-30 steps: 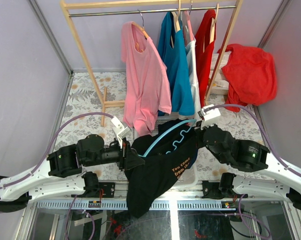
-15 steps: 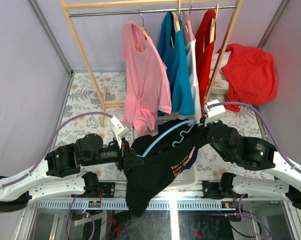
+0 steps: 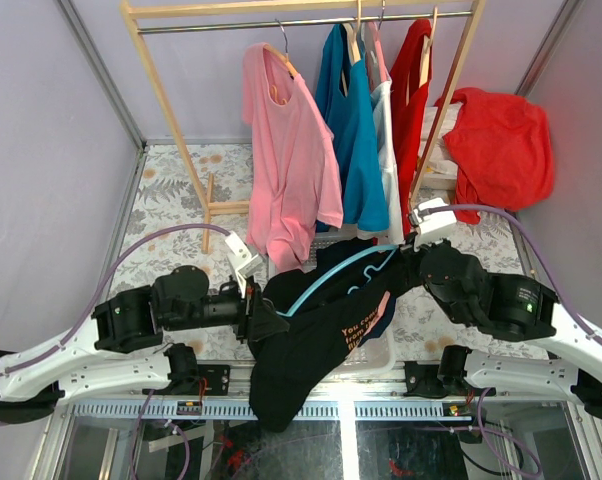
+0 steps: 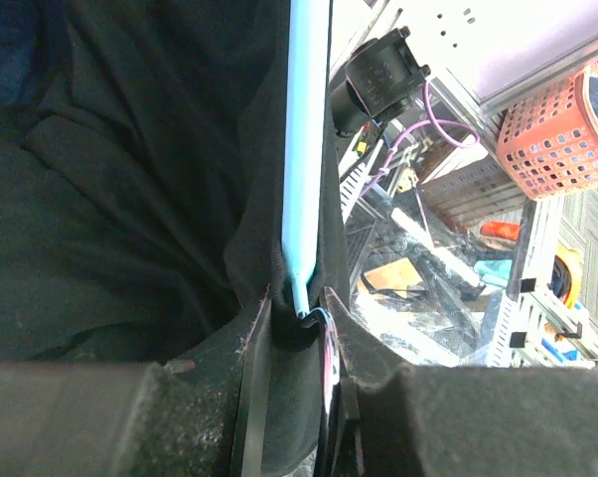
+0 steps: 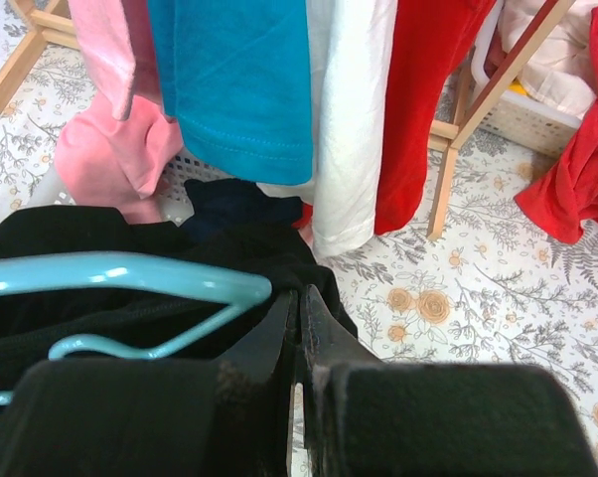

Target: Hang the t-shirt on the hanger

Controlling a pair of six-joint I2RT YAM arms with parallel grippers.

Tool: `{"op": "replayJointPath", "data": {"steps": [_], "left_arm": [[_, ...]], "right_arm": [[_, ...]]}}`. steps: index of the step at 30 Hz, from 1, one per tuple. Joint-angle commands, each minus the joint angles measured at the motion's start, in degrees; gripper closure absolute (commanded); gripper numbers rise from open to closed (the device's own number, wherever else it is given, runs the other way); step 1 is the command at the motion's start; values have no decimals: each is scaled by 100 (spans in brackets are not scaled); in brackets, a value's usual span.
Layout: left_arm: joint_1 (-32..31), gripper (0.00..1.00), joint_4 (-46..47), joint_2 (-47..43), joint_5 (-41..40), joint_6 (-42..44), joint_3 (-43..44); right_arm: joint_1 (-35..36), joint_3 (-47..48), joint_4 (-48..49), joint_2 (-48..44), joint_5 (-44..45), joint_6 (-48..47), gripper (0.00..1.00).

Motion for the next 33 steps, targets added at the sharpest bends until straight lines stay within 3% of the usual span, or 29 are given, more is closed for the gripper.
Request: {"op": "replayJointPath", "data": {"steps": [1, 13, 20, 23, 33], "left_arm": [[-19, 100, -90, 59, 525, 124, 175], [-25, 100, -196, 418, 402, 106, 212], [-20, 100, -241, 689, 176, 135, 531], [-24, 100, -794, 1191, -489, 311, 1511], [-22, 100, -1488, 2313, -1386, 1107, 4060]], "right_arm": [[-38, 421, -87, 52, 725, -351, 100], [-34, 943, -204, 91, 658, -683, 100], [-42, 1497, -110, 343, 23, -906, 100], [-35, 2246, 8, 699, -688, -1169, 100], [-34, 4295, 81, 1709, -2597, -1514, 100]]}}
